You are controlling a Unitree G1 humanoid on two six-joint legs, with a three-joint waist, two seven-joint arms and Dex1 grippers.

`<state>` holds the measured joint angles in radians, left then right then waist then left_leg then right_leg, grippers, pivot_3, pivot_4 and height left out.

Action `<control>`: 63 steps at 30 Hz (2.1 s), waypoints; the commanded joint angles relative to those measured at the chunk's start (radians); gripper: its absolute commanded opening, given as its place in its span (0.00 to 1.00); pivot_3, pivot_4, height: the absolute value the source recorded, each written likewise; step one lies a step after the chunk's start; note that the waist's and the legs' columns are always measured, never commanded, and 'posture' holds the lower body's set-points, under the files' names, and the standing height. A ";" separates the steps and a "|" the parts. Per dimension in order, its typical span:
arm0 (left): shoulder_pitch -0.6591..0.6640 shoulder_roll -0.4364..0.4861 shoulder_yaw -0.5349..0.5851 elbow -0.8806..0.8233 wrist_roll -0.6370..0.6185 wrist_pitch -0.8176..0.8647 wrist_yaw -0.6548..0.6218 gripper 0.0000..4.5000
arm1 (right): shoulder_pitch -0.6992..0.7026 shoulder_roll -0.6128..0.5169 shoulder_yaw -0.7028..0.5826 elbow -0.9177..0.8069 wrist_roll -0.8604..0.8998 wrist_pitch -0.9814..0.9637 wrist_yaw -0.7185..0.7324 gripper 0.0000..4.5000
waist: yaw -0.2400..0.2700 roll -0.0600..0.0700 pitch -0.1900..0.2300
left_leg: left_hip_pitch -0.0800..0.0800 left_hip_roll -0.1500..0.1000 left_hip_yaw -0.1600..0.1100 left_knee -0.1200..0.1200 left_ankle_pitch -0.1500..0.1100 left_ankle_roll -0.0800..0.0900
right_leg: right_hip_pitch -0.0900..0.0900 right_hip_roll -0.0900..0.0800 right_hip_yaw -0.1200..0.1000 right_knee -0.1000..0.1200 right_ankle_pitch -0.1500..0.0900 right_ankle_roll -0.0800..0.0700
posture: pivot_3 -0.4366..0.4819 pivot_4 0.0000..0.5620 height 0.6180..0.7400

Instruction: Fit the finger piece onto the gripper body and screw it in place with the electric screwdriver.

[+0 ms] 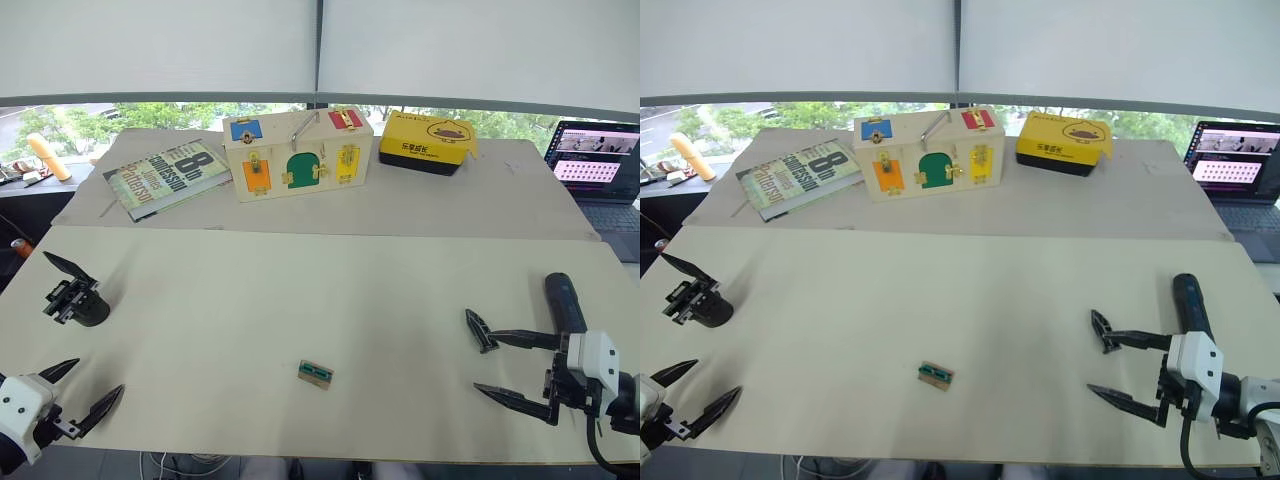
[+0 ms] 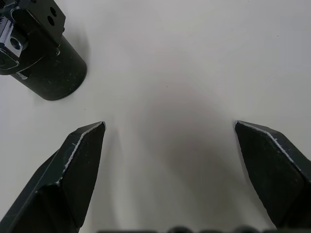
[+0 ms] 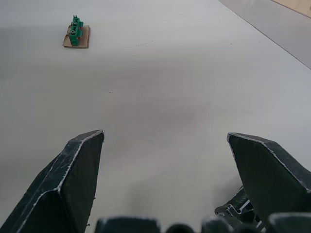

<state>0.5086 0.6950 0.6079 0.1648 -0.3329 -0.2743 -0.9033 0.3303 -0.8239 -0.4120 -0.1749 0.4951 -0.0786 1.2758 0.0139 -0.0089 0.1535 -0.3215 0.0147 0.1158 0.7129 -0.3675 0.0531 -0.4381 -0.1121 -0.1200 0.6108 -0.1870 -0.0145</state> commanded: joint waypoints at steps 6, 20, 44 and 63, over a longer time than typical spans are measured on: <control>0.001 -0.084 0.104 -0.095 -0.201 0.153 0.060 1.00 | -0.048 0.109 0.043 -0.133 0.129 0.043 -0.058 0.99 | -0.003 -0.001 0.000 | 0.000 0.000 -0.001 0.000 0.000 0.000 | 0.000 0.000 0.002 0.000 0.000 0.000 | 0.48 0.27 1.00; 0.028 -0.303 0.247 -0.141 -0.317 0.220 0.293 1.00 | -0.125 0.336 0.189 -0.265 0.139 -0.081 -0.107 0.99 | 0.001 -0.003 -0.001 | 0.000 0.000 0.000 0.000 0.000 -0.001 | 0.000 0.000 0.000 0.000 0.000 0.000 | 0.48 0.27 1.00; -0.446 -0.181 -0.041 0.012 -0.004 0.374 0.586 1.00 | -0.164 0.328 0.245 -0.215 0.094 -0.113 -0.129 0.99 | -0.002 -0.006 -0.003 | 0.002 0.000 0.000 0.001 0.003 -0.006 | 0.002 0.014 -0.001 0.002 0.001 -0.001 | 0.48 0.27 1.00; -0.587 -0.192 -0.058 0.155 -0.011 0.203 0.543 0.52 | -0.080 0.315 0.226 -0.235 0.071 -0.165 -0.168 1.00 | 0.001 -0.004 -0.003 | 0.003 0.000 0.000 0.001 0.004 -0.008 | 0.002 0.006 -0.001 0.004 0.002 -0.002 | 0.48 0.27 1.00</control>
<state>-0.0605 0.5071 0.5509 0.3657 -0.3206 -0.0161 -0.3366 0.2498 -0.4991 -0.1675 -0.3738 0.5620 -0.2138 1.1098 0.0151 -0.0131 0.1502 -0.3188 0.0142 0.1157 0.7141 -0.3636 0.0448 -0.4364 -0.1074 -0.1219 0.6150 -0.1852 -0.0164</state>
